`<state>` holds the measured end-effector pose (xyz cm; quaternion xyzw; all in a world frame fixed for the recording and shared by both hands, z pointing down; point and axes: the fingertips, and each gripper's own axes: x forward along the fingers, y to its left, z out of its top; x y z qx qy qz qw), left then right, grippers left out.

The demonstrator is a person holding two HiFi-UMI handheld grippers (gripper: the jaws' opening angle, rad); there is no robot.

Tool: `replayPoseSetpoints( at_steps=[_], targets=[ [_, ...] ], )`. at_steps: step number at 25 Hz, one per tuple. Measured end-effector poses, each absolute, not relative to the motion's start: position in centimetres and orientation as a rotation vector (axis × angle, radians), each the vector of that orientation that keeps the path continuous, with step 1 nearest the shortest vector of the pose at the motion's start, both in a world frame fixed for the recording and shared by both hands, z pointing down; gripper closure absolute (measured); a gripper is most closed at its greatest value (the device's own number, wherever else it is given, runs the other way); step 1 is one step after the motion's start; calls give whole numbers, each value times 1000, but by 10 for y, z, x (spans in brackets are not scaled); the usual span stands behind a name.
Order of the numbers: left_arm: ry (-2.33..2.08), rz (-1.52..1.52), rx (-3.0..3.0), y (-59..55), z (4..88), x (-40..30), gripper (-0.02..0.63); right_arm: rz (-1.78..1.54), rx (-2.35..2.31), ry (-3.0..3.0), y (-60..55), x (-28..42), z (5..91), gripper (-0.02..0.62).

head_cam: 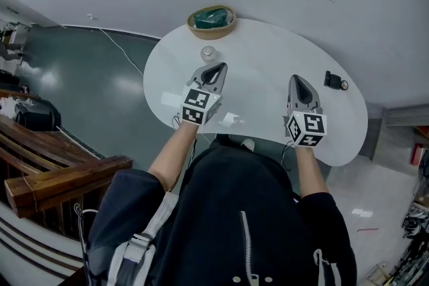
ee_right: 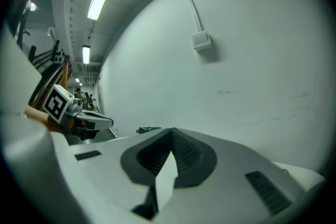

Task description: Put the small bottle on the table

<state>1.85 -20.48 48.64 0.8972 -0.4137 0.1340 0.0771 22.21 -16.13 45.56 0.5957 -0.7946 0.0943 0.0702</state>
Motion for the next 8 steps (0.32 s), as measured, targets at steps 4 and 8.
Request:
replayPoseSetpoints(
  at_steps=[4, 8],
  targets=[
    [-1233, 396, 2691, -206, 486, 19, 598, 277, 1794, -2386, -161, 221, 456, 594],
    [-1225, 403, 2690, -207, 488, 19, 598, 281, 1799, -2382, -161, 220, 456, 594]
  ],
)
